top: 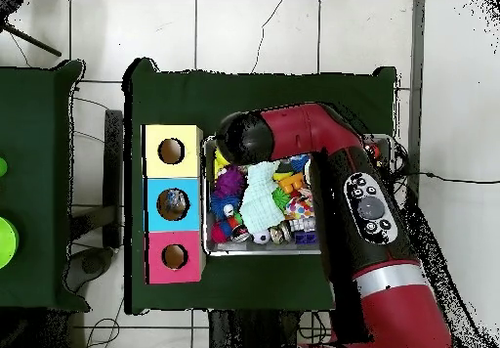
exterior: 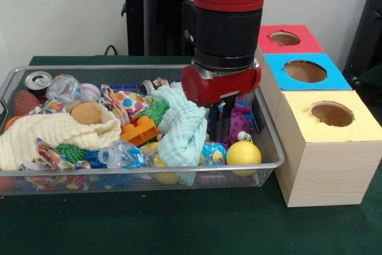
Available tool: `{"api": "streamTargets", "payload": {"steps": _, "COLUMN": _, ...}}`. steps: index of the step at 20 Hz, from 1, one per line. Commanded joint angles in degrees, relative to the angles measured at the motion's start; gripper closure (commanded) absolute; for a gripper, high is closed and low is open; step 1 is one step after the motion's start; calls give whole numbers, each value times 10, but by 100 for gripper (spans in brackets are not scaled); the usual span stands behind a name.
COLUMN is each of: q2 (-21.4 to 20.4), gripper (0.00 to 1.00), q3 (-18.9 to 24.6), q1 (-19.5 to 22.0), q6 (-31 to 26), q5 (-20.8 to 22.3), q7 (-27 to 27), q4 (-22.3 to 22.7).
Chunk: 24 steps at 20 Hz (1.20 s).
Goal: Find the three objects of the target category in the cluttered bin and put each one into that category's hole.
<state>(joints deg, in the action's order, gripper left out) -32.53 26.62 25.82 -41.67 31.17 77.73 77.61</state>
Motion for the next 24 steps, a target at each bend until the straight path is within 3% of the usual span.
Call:
{"api": "streamTargets", "payload": {"steps": 1, "q2": 37, "gripper": 100, "q3": -35, "q1": 4, "q6": -1, "q5": 24, "q7": 29, "q4": -44}}
{"api": "streamTargets", "payload": {"steps": 14, "q2": 45, "gripper": 100, "q3": -26, "q1": 3, "q6": -3, "q5": 23, "q7": -4, "q4": -60}}
{"api": "streamTargets", "payload": {"steps": 24, "q2": 21, "gripper": 100, "q3": -27, "q1": 2, "q6": -34, "q5": 23, "q7": -29, "q4": -54}}
